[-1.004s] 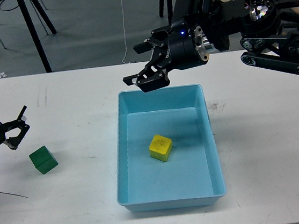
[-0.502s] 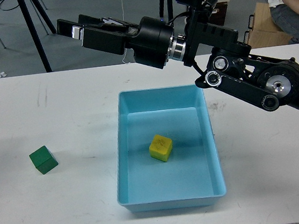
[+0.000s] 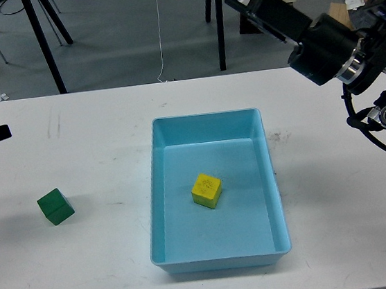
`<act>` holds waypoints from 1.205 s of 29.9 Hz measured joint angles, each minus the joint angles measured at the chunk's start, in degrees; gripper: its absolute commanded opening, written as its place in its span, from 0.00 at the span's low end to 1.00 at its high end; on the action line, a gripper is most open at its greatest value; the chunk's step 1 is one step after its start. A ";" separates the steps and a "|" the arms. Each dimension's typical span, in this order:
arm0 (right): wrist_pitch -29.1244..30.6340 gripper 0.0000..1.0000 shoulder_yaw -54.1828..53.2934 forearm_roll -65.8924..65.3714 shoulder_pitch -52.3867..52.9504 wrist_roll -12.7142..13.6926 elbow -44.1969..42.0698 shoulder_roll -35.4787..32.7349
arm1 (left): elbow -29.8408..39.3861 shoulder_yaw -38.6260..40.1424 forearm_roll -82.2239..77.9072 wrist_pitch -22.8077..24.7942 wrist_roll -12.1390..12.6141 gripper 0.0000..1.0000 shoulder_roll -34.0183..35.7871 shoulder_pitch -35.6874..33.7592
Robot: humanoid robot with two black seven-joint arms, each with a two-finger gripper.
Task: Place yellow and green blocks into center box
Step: 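Raise the right gripper out of the tray and withdraw it, then lower the left gripper onto the green cube and close on it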
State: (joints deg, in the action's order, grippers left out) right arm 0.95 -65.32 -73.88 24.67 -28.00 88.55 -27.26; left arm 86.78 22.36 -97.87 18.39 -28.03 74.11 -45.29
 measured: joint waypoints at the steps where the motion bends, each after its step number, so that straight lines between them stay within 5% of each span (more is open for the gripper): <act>1: -0.10 0.97 -2.41 0.41 -2.63 0.01 0.48 0.00 | 1.12 -0.06 -3.89 0.13 -0.01 0.99 0.01 -0.19; 7: -2.50 0.98 -12.44 3.39 -16.93 1.42 2.71 0.43 | 2.75 -0.41 -16.17 0.87 0.00 0.98 -3.42 -0.81; 14: -5.65 0.98 -16.24 6.83 -26.12 1.53 2.86 0.39 | 1.80 -0.57 -25.30 9.09 0.03 0.98 -11.41 -1.27; 36: -7.76 0.98 -18.08 7.09 -30.10 1.32 2.76 0.74 | -12.54 -5.70 -27.13 9.62 0.05 0.96 -20.39 -1.62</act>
State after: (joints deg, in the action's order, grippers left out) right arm -6.81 -83.41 -66.79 -5.43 -26.68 91.31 -26.52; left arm 74.24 16.66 -125.00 28.01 -27.98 53.72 -46.91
